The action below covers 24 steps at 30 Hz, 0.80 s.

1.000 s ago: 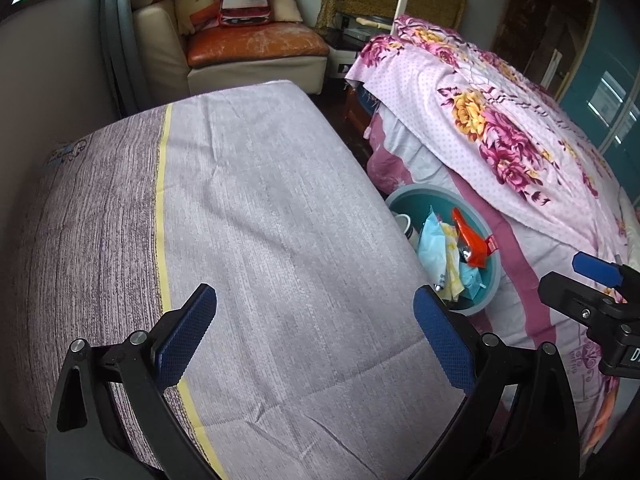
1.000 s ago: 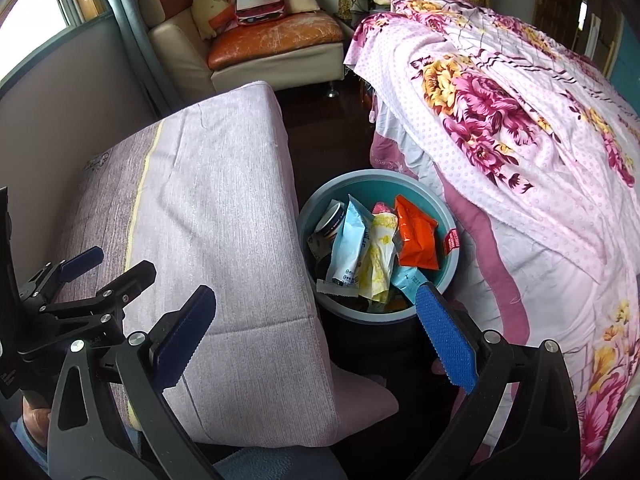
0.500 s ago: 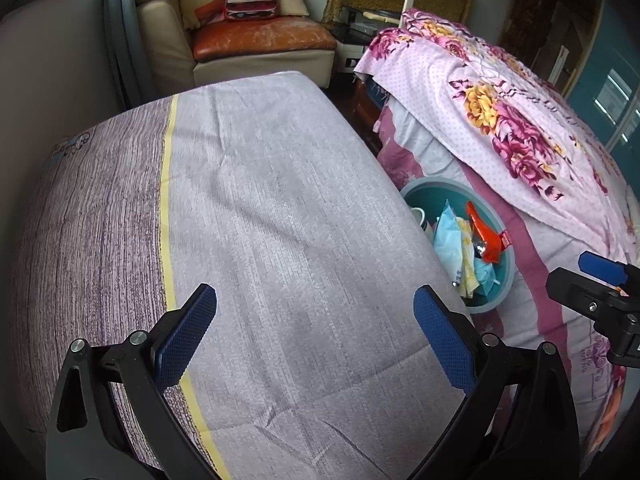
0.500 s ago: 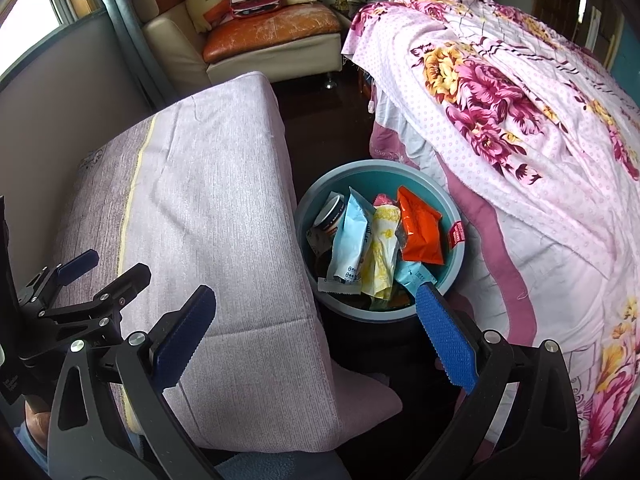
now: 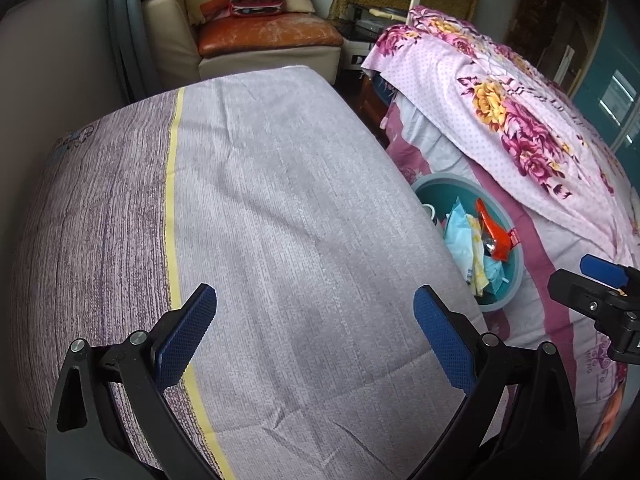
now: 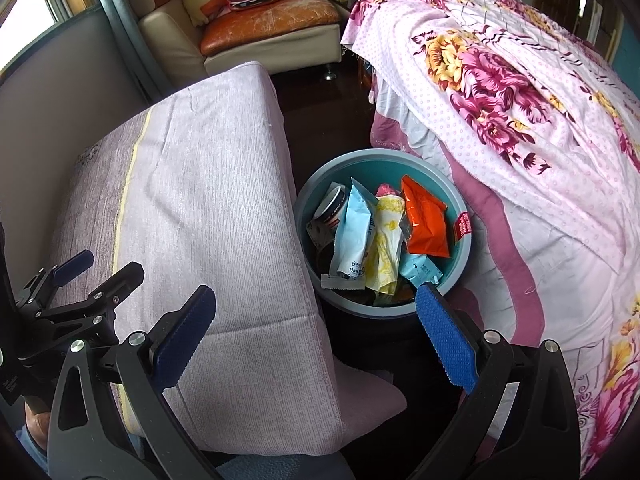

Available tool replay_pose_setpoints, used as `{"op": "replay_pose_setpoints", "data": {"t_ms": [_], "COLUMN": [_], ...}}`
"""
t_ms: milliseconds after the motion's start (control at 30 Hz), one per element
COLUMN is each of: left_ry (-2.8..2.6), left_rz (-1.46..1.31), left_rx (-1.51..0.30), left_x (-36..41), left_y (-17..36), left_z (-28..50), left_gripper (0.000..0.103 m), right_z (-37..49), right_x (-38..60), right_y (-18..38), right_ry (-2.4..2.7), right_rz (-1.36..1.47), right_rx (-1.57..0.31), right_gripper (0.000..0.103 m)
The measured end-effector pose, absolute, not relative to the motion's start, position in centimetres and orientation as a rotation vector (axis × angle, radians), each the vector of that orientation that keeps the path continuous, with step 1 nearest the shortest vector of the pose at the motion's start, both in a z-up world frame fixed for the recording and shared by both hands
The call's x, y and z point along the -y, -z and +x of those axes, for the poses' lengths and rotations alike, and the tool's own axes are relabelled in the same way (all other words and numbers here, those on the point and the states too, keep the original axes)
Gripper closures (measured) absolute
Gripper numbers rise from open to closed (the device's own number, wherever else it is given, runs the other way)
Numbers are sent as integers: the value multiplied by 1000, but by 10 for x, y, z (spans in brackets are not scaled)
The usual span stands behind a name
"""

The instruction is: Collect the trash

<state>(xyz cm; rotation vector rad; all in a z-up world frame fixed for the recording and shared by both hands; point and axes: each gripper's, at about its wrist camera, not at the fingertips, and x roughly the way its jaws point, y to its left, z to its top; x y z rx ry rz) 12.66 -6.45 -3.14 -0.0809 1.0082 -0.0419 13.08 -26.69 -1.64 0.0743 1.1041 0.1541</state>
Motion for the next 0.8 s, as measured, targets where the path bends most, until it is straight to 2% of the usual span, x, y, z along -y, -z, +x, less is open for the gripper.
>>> {"op": "replay_pose_setpoints", "data": {"t_ms": [800], "left_ry": [48], "left_rz": [-87], "left_rx": [-1024], "left_x": [64], "left_y": [32], "left_z": [122], "left_gripper": [4], "right_z": [128], "right_x": [266], "right_y": [12], "right_ry": [-140], "right_rz": [69], "right_rx": [-1099], "right_gripper": [7]}}
